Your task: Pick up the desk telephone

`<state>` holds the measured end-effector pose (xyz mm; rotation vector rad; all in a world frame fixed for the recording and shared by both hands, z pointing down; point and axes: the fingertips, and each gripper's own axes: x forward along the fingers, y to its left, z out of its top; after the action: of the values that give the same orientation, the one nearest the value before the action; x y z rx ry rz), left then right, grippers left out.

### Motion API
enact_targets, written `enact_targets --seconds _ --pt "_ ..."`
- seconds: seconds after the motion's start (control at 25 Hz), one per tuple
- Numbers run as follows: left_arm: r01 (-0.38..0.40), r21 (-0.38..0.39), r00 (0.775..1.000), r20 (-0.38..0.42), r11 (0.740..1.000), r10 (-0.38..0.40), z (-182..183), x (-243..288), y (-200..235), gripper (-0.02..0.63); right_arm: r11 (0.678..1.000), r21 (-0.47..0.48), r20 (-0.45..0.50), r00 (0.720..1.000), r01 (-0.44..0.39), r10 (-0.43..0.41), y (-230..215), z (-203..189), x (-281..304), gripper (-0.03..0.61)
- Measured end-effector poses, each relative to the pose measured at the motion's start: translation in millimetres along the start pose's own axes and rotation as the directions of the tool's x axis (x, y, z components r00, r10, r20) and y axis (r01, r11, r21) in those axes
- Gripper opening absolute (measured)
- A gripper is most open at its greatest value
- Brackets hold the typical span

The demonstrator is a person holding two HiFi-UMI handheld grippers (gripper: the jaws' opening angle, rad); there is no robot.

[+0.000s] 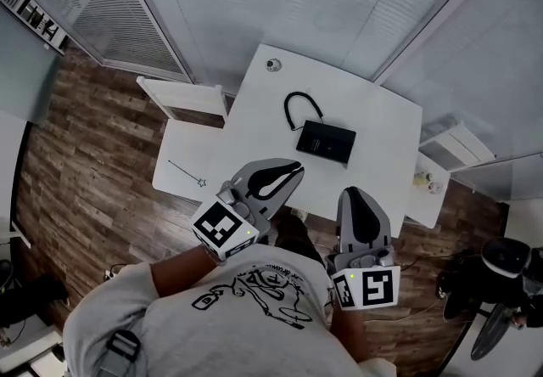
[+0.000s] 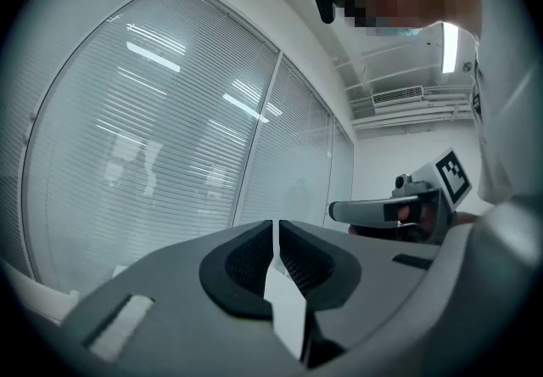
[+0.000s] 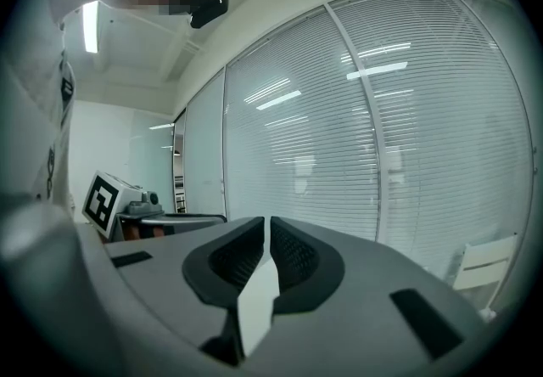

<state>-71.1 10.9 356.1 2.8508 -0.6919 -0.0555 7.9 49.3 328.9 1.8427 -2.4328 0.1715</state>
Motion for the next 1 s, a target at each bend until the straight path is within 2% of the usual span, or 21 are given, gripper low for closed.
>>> enact_targets --seconds 0.2,0.6,1.0 --pt "-0.007 -0.003 1.0 -0.007 1.0 0.007 -2 15 -2 0.021 1.0 0.008 -0.003 1.0 -0.002 0.002 -17 -1 0 0.021" --pt "-0.013 0.01 1.0 -0.01 1.0 0.013 -1 77 -6 0.021 1.0 0.01 -0.002 1.0 -0.018 0.018 -80 0 10 0.021" --pt "-0.07 0.011 0.998 -0.001 0.997 0.07 1 136 -5 0.021 0.997 0.003 0.005 0.997 -0.076 0.076 -141 3 28 0.021"
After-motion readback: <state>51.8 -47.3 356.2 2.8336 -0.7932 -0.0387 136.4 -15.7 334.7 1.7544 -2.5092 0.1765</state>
